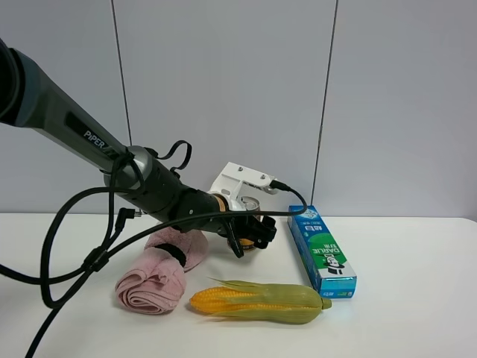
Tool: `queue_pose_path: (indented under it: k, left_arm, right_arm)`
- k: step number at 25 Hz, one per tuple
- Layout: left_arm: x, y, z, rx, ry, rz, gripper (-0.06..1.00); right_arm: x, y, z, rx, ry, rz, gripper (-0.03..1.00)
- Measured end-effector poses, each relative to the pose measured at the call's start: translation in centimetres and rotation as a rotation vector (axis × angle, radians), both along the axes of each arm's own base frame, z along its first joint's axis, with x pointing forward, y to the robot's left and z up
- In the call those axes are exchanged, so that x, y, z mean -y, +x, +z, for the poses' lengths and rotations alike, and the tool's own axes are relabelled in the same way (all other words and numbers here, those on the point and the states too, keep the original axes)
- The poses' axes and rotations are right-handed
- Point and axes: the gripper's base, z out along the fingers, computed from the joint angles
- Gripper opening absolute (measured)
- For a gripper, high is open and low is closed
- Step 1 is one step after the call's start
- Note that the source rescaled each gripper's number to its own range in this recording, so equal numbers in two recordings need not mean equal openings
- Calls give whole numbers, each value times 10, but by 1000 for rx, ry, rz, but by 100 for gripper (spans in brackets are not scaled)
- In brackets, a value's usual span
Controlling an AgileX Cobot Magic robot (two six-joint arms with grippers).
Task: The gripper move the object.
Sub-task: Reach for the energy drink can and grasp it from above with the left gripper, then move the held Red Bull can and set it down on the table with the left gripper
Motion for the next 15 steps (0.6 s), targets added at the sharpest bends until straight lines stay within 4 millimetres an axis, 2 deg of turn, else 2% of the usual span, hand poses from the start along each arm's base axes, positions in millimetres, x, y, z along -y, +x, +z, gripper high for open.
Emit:
queue_pose_path:
  k: [1, 3, 5, 12, 15]
  left_arm:
    - [0, 0, 0, 1, 1, -2, 81]
    - [0, 0, 0, 2, 3, -3, 50]
    - [0, 0, 0, 3, 2, -2, 0]
    - [0, 0, 1, 2, 3, -3, 1]
    - [-1, 0, 8, -12, 16, -2, 1]
  right_arm:
    - [0, 0, 0, 0, 0, 0, 100]
    - [0, 0, 0, 0, 0, 0, 100]
    - [0, 0, 0, 0, 0, 0, 100]
    - [0, 0, 0, 0, 0, 0, 100]
    - [0, 0, 0, 0, 0, 0, 100]
